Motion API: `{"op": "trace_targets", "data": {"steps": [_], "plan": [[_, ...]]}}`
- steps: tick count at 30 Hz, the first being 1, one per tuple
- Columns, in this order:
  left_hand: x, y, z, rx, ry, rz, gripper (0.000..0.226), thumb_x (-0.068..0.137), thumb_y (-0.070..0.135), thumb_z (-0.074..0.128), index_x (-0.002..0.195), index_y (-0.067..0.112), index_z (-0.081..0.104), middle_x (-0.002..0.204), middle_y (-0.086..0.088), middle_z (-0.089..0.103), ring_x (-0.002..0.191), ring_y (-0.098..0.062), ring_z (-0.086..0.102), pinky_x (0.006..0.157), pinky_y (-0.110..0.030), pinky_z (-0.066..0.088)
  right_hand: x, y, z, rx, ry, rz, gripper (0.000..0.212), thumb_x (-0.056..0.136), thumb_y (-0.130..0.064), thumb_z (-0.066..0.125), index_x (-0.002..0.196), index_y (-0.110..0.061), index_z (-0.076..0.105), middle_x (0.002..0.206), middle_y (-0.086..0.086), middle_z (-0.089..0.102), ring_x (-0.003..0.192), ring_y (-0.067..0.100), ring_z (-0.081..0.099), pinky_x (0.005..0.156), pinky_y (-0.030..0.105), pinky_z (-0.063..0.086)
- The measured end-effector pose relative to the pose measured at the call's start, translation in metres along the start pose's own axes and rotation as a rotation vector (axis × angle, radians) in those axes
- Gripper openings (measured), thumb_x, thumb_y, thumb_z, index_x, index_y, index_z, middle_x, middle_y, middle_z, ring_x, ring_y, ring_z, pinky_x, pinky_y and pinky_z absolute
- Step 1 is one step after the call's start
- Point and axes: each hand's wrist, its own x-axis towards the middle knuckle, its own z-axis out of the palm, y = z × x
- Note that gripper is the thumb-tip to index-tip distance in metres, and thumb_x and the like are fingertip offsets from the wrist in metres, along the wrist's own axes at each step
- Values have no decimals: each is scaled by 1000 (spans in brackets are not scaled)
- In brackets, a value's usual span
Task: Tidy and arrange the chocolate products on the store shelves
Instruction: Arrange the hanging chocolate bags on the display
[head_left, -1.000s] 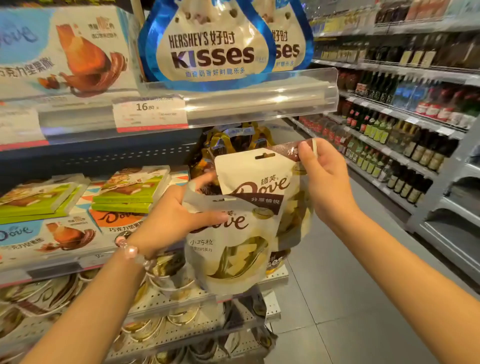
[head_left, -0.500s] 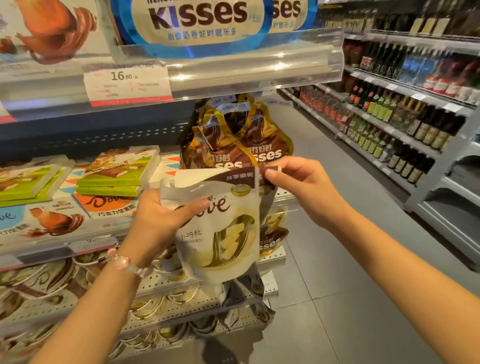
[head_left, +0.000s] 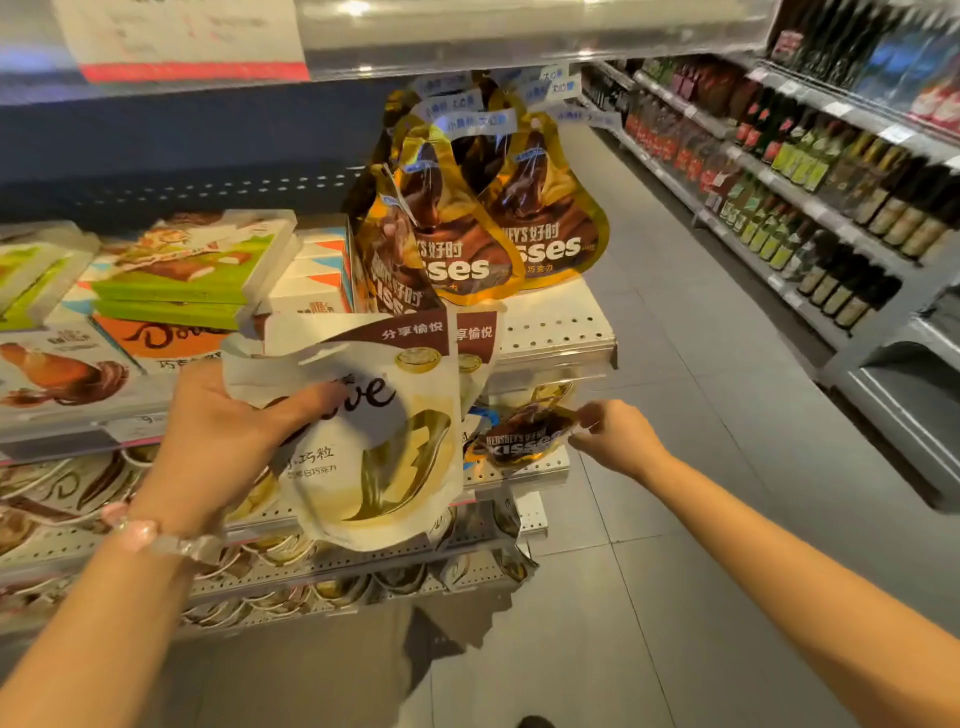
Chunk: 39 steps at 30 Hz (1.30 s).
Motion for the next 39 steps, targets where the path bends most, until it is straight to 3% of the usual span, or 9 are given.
{"op": "trace_targets", "data": {"steps": [5,11,15,19,21,25,27,31,39], "plan": [[-9,-3,-4,24,11,-4,29,70,13,72,60,40,71,54,16,66,46,1,58,45,-9,44,43,10,33,20,1,117,42,72,-22,74,110,-9,61,110,12,65,96,29,62,78,39,55],[-13,-10,-6,-25,13,-22,5,65,25,71,62,29,73,45,-10,58,35,-17,39,37,-14,33,75,13,59,175,-2,193,48,78,-29,75,123,-24,60,120,4,63,111,27,58,96,42,48],[-13,-12,-9,-98,50,-20,13,63,24,73,68,36,74,57,12,68,45,-2,55,45,-12,43,80,17,67,217,79,221,37,82,-34,71,116,-21,66,122,4,63,115,27,56,98,37,45],[-13,-12,-14,-160,31,-12,22,52,42,78,72,35,75,63,16,69,52,3,61,49,-9,45,69,16,62,312,126,37,29,81,-15,72,108,-3,70,119,12,64,112,30,58,99,42,45],[-10,-12,-15,-155,36,-4,15,61,25,76,69,37,74,60,18,68,51,4,61,49,-8,45,56,14,52,350,126,-50,25,82,-7,69,104,4,69,116,17,64,108,31,59,97,42,45],[-9,-14,-19,-77,73,4,47,72,-3,68,72,43,73,70,24,69,66,5,66,60,-9,50,26,6,24,400,68,-196,15,88,-4,62,97,6,69,102,18,68,95,31,62,87,40,51],[-9,-11,-18,-74,73,17,45,72,-5,68,71,40,74,68,23,69,64,5,65,59,-9,50,13,-1,8,417,21,-280,14,90,-5,58,90,4,68,95,19,68,92,34,63,80,40,54],[-5,-6,-20,-81,96,-2,25,74,-1,71,65,23,73,57,17,67,50,3,60,47,-9,45,-14,-23,-31,478,0,-427,12,94,-9,53,91,-5,64,96,1,66,94,15,64,78,19,53],[6,5,-26,-122,136,3,19,70,7,74,80,21,66,67,16,71,64,-1,66,60,-13,53,-26,-56,-114,398,298,-547,14,94,-10,54,98,-2,64,99,5,67,94,15,63,85,30,51]]}}
